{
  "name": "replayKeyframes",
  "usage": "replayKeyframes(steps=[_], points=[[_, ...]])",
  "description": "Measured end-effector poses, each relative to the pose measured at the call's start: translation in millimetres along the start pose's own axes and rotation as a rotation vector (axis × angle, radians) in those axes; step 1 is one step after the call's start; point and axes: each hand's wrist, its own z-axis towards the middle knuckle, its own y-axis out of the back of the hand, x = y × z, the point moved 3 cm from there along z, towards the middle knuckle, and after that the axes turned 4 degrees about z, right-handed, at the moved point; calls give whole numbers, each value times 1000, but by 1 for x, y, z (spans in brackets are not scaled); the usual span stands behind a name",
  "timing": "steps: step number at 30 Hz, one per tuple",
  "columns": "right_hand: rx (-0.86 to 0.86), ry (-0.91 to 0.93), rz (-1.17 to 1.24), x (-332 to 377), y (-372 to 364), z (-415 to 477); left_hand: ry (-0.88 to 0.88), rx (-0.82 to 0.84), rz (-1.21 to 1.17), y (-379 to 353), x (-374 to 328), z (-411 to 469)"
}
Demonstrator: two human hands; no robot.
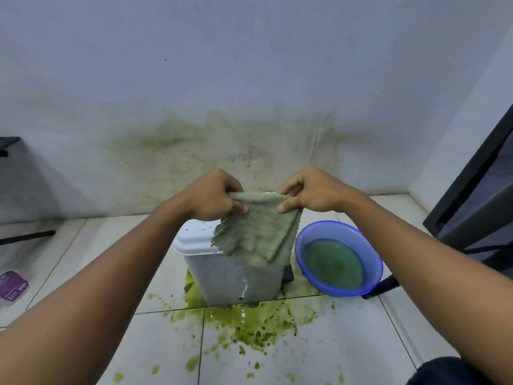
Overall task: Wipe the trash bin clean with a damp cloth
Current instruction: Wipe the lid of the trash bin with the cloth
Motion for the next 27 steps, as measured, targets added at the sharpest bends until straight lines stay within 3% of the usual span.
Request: replayKeyframes(steps=[5,9,13,20,27], points=[[-238,15,7,-1,-32,47,152,-226,194,3,53,17],[-365,-183,112,-56,-55,49,62,-214,206,-50,63,19],[-315,-377,153,-101,-82,48,85,-54,318,-107,72,31],[-297,-243,282,-112,-109,49,175,-37,415,-118,78,76],[-223,-205,398,-122,-103,53,9,15,431,-129,59,80]])
